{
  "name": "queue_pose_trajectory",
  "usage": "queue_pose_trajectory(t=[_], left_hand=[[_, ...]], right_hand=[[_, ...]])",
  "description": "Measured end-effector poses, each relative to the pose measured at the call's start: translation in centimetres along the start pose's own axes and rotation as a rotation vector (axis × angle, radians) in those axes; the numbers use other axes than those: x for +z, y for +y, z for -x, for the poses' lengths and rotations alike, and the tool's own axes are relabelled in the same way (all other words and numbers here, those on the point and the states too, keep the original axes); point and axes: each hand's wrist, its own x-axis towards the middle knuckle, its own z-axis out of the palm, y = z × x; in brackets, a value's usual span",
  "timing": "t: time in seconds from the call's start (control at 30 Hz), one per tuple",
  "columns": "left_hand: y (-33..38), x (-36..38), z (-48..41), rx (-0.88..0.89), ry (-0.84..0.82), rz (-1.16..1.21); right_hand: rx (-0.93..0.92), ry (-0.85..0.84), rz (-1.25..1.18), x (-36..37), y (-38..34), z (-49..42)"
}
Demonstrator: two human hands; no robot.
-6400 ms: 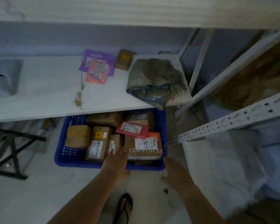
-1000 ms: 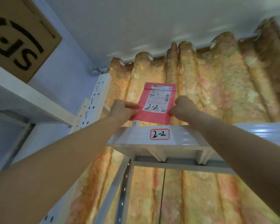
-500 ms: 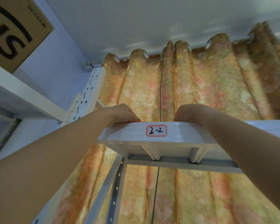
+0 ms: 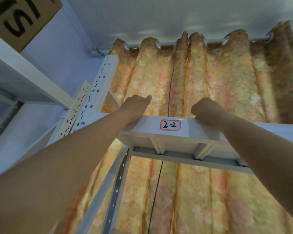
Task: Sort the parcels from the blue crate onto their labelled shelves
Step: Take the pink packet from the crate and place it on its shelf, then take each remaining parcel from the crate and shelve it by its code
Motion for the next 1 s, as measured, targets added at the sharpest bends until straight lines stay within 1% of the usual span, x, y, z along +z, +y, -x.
queue_pose_trajectory(t=[0.1,0.13,0.2,0.27,0.33,0.4,0.5,0.57,0.67,0.8,0.87,1.0], left_hand=[[-1.3,0.0,1.9,0.064,0.127,0.158],[-2.0,-0.1,3.0,0.082,0.15,0.19],[-3.7,-0.4,6.2,0.107,0.18,0.172],[-5.4,-1.2,10.2,0.097,0.207,0.06],[-6.6,-2.6,15.1,0.102,0.233,-0.111],[-7.1,-4.2,20.3,0.135,0.226,-0.269],[-7.0,-6.3,28.3,0.134,0.166,-0.543],[-6.3,-7.5,33.2,0.093,0.07,-0.704],[-4.8,-9.1,40.5,-0.049,-0.069,-0.889],[-2.6,-11.2,52.0,-0.222,-0.304,-1.018],[-1.4,-12.8,57.8,-0.371,-0.417,-1.071],[2.1,-16.4,69.6,-0.84,-0.622,-1.139]], right_hand=[[-0.07,0.129,-0.002,-0.2,0.6,1.7],[-0.107,0.163,-0.049,-0.2,0.6,2.4],[-0.159,0.255,-0.189,0.0,0.6,4.4],[-0.297,0.366,-0.22,0.5,0.7,7.0],[-0.501,0.437,-0.184,1.3,0.7,10.2],[-0.663,0.413,-0.177,2.1,0.4,13.5],[-0.799,0.251,-0.187,3.7,-0.4,19.1],[-0.798,0.116,-0.282,4.7,-0.9,23.6],[-0.782,-0.126,-0.431,6.2,-0.9,31.0],[-0.796,-0.526,-0.489,8.6,-0.2,41.2],[-0.834,-0.696,-0.485,9.9,-0.4,46.5],[-0.925,-1.029,-0.499,10.5,-1.5,58.6]])
